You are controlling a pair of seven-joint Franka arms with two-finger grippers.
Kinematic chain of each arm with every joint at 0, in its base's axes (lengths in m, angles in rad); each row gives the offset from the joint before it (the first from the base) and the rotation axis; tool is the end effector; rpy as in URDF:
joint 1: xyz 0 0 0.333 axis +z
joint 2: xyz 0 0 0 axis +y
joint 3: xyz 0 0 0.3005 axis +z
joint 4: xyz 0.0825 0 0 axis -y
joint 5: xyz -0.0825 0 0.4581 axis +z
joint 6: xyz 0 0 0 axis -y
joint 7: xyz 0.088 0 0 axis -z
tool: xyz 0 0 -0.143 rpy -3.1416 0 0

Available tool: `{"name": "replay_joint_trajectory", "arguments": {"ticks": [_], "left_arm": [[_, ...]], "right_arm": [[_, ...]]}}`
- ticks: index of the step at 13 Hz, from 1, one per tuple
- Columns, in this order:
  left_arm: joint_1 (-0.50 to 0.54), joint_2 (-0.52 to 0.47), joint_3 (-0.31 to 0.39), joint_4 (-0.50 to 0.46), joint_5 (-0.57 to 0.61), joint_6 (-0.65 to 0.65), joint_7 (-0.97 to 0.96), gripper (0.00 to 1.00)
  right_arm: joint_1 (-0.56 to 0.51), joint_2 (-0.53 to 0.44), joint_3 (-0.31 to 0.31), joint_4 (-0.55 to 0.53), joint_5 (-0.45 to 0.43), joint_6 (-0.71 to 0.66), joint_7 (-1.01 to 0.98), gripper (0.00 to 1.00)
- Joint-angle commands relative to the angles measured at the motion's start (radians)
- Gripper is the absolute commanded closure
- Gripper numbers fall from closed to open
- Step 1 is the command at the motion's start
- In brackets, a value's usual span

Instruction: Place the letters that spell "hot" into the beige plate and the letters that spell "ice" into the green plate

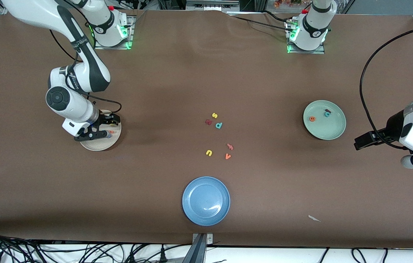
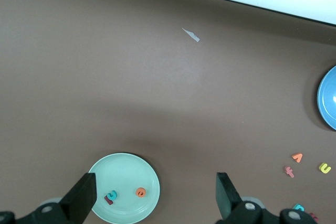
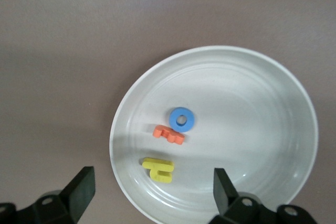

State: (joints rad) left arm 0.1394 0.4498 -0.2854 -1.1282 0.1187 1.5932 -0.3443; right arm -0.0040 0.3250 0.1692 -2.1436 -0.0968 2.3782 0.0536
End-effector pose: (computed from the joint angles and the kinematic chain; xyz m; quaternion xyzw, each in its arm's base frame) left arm 0.7503 -0.0501 0.5149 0.9935 0.1130 0.0147 0.0055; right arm 0.5915 0.1005 0.1371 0.9952 0.0888 -0.0412 0.0094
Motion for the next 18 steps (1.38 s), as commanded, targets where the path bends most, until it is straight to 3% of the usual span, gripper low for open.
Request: {"name": "replay_joint_trajectory", "arguments": {"ticks": [1,4,8,12,15,18], "left_arm": [[0.005,-0.002,0.012,0.007,0.001,0.020,0.010,0.00],[0.017,0.001,0.017,-0.004,-0.001,0.021,0.010,0.00],[0.019,0.001,0.015,-0.004,-0.001,0.021,0.010,0.00],[0.019,0.001,0.014,-0.004,-0.001,0.021,0.010,0.00],[0.019,0.000,0.014,-0.004,-0.001,0.021,0.010,0.00],[0.019,0.000,0.014,-0.002,-0.001,0.021,0.010,0.00]], "right_arm": [[-0.011,-0.125,-0.002,-0.018,0.008,-0.055,-0.015,0.00],[-0.010,-0.187,0.000,0.132,0.097,-0.331,-0.015,0.00],[-0.010,-0.218,0.000,0.408,0.103,-0.699,-0.017,0.00],[-0.010,-0.260,-0.011,0.511,0.103,-0.830,-0.023,0.00],[-0.007,-0.268,-0.056,0.583,0.104,-0.922,-0.029,0.00],[-0.002,-0.271,-0.077,0.611,0.095,-0.952,-0.035,0.00]]}}
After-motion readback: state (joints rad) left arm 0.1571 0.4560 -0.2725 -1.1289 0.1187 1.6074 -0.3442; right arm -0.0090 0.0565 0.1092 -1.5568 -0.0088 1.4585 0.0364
